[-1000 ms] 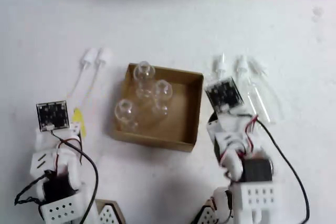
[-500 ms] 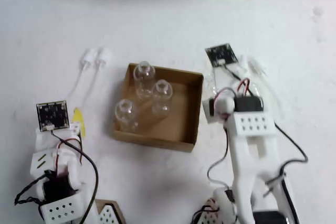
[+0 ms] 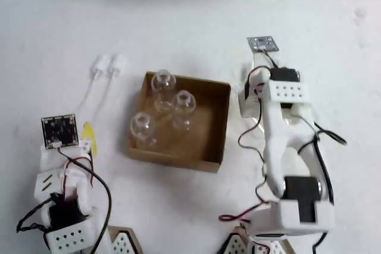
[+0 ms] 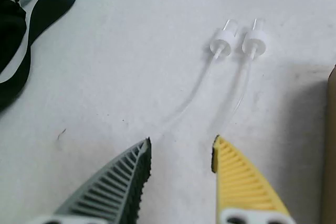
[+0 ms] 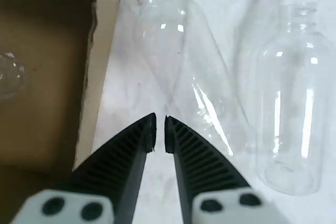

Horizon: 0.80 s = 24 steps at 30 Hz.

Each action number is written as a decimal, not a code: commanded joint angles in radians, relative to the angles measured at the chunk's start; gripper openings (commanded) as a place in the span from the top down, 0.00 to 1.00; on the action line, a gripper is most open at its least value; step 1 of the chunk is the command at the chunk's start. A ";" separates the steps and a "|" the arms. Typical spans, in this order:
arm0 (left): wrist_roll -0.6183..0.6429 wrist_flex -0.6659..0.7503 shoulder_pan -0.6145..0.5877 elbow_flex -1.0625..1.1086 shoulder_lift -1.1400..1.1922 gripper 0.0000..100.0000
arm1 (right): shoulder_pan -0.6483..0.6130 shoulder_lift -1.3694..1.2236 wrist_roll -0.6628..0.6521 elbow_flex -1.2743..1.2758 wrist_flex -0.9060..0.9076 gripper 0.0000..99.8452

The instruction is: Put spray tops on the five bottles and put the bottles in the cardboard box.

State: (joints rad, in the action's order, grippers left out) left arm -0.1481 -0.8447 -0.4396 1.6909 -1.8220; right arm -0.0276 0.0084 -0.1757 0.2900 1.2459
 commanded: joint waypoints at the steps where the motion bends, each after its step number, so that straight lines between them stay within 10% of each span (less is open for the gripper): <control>1: -0.011 -0.006 -0.005 0.002 -0.008 0.82 | 0.007 -0.081 0.021 -0.104 0.008 0.98; 24: -0.011 -0.006 -0.005 0.002 -0.008 0.82 | -0.160 -0.452 0.021 -0.546 0.039 0.98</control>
State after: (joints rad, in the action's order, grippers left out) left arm -0.1481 -0.8447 -0.4396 1.6909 -1.8220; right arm -0.1688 -0.4488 -0.1619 -0.1826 1.2520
